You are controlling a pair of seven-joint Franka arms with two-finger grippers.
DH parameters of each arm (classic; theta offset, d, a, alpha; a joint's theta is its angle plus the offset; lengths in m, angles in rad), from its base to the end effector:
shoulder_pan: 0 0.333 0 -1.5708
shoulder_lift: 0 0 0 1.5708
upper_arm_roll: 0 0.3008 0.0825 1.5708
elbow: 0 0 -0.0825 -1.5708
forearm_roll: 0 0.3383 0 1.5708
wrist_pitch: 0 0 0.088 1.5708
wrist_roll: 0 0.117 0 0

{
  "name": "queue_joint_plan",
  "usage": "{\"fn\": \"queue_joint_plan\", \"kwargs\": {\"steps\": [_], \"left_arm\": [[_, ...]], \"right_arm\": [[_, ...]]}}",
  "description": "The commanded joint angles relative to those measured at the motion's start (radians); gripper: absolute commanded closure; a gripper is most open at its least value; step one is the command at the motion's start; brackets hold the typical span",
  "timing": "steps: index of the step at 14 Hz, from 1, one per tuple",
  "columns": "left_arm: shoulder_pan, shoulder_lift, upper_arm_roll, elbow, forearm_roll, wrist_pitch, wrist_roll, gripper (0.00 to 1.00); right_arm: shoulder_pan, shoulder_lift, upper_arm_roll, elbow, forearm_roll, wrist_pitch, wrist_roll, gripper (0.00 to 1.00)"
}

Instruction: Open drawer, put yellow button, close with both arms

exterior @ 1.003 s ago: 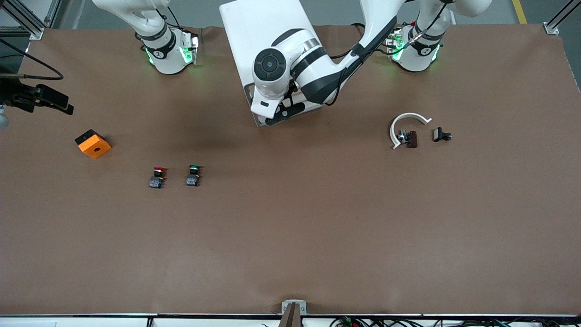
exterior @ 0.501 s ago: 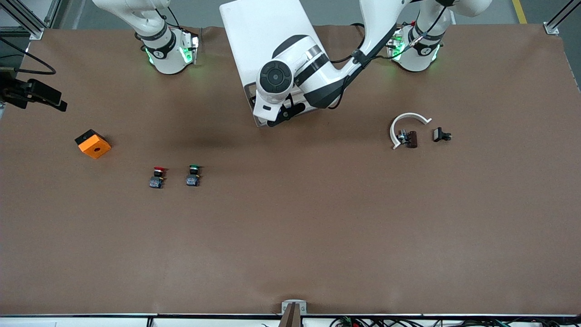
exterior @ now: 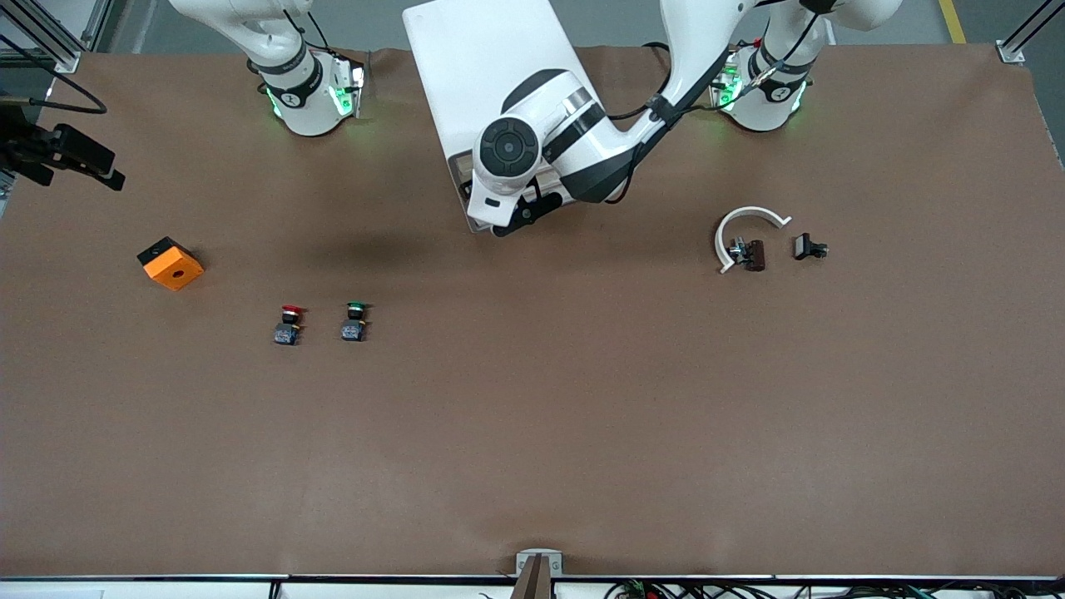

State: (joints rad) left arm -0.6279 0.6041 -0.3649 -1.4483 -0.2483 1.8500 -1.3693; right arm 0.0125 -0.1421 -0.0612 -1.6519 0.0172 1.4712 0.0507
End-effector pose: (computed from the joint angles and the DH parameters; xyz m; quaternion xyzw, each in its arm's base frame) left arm 0.3660 -0.5264 0.3446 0.9410 0.2450 -0.2333 0.0069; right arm 0.4547 -0.0223 0.6250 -0.9985 0.0486 0.0194 0.0129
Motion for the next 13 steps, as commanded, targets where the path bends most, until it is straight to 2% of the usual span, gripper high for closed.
{"fn": "queue_joint_plan", "kwargs": {"steps": [1,4,8,10,13], "left_arm": [[0.069,0.000,-0.005,0.013,0.050,-0.009,0.054,0.00],[0.152,0.003,-0.005,0.009,0.064,-0.009,0.127,0.00],[0.316,-0.020,-0.014,0.014,0.052,-0.015,0.185,0.00],[0.372,-0.043,-0.016,0.017,0.060,-0.073,0.194,0.00],[0.413,-0.098,-0.009,0.009,0.190,-0.152,0.268,0.00]], "right_arm": [[-0.022,-0.051,0.015,-0.045,0.003,0.015,0.000,0.00],[-0.019,-0.050,0.018,-0.048,0.001,0.026,0.000,0.00],[-0.017,-0.051,0.018,-0.049,0.001,0.035,0.000,0.00],[-0.016,-0.053,0.018,-0.046,0.000,0.044,0.000,0.00],[-0.016,-0.059,0.023,-0.025,-0.008,0.046,-0.005,0.00]]}}
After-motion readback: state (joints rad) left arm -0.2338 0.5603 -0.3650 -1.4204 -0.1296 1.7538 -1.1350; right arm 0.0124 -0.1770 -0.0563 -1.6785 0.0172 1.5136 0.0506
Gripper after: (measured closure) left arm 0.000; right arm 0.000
